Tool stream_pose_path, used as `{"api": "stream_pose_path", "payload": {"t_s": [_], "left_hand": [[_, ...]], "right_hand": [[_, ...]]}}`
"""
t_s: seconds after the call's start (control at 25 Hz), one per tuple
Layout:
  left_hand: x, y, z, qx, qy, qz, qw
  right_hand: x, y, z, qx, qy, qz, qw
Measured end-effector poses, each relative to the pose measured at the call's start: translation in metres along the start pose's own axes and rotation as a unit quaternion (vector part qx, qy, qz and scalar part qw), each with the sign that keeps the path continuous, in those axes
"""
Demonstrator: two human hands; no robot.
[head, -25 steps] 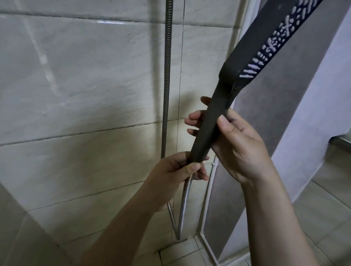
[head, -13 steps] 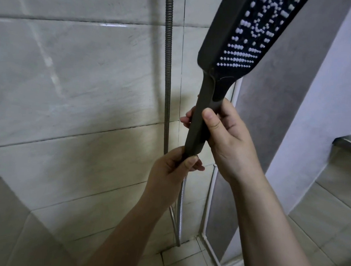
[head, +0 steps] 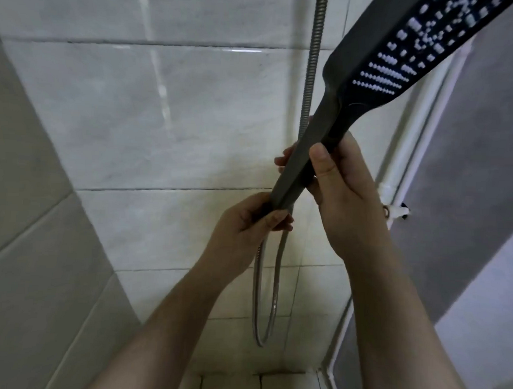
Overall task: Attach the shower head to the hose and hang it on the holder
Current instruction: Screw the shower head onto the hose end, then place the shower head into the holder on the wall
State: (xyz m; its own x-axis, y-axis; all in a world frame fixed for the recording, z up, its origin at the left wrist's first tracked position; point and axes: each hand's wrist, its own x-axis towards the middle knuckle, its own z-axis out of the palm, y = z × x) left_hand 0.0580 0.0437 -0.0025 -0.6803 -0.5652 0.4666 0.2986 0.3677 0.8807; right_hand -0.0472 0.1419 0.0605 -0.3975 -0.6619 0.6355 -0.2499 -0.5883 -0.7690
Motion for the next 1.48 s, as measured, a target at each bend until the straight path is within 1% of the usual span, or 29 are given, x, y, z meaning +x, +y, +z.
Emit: {"api": "stream_pose_path", "payload": {"t_s": [0.2, 0.36, 0.52, 0.6, 0.76, 0.84, 0.96, 1.04, 1.2, 1.24, 1.36, 1.48], "left_hand": [[0.004, 0.007, -0.012, 0.040, 0.066, -0.009, 0.997], [0.006, 0.014, -0.016, 0.045, 0.125, 0.004, 0.991], [0.005, 0.028, -0.025, 0.086, 0.182, 0.017, 0.979], [0.002, 0.038, -0.032, 0.124, 0.222, 0.027, 0.967], [-0.006, 0.065, -0.051, 0.210, 0.324, 0.062, 0.920], [-0.010, 0.082, -0.061, 0.234, 0.365, 0.080, 0.898], [-0.015, 0.111, -0.078, 0.261, 0.413, 0.101, 0.867], [-0.019, 0.128, -0.092, 0.290, 0.433, 0.110, 0.846], [-0.021, 0.160, -0.132, 0.294, 0.485, 0.135, 0.812], [-0.021, 0.168, -0.141, 0.297, 0.491, 0.141, 0.807], [-0.013, 0.193, -0.174, 0.331, 0.489, 0.154, 0.792], [0.000, 0.220, -0.210, 0.371, 0.497, 0.178, 0.764]], "right_hand": [[0.023, 0.011, 0.006, 0.011, -0.054, -0.011, 0.998], [0.042, 0.017, 0.009, 0.046, -0.106, -0.031, 0.993], [0.061, 0.018, 0.027, 0.097, -0.143, -0.031, 0.984], [0.071, 0.014, 0.042, 0.132, -0.170, -0.031, 0.976], [0.096, -0.001, 0.076, 0.139, -0.215, -0.050, 0.965], [0.107, -0.014, 0.094, 0.129, -0.229, -0.071, 0.962], [0.120, -0.032, 0.122, 0.149, -0.248, -0.090, 0.953], [0.130, -0.045, 0.141, 0.162, -0.260, -0.102, 0.946], [0.155, -0.071, 0.183, 0.153, -0.323, -0.125, 0.925], [0.161, -0.078, 0.192, 0.138, -0.329, -0.134, 0.925], [0.185, -0.097, 0.223, 0.098, -0.308, -0.162, 0.932], [0.213, -0.112, 0.258, 0.119, -0.315, -0.170, 0.926]]}}
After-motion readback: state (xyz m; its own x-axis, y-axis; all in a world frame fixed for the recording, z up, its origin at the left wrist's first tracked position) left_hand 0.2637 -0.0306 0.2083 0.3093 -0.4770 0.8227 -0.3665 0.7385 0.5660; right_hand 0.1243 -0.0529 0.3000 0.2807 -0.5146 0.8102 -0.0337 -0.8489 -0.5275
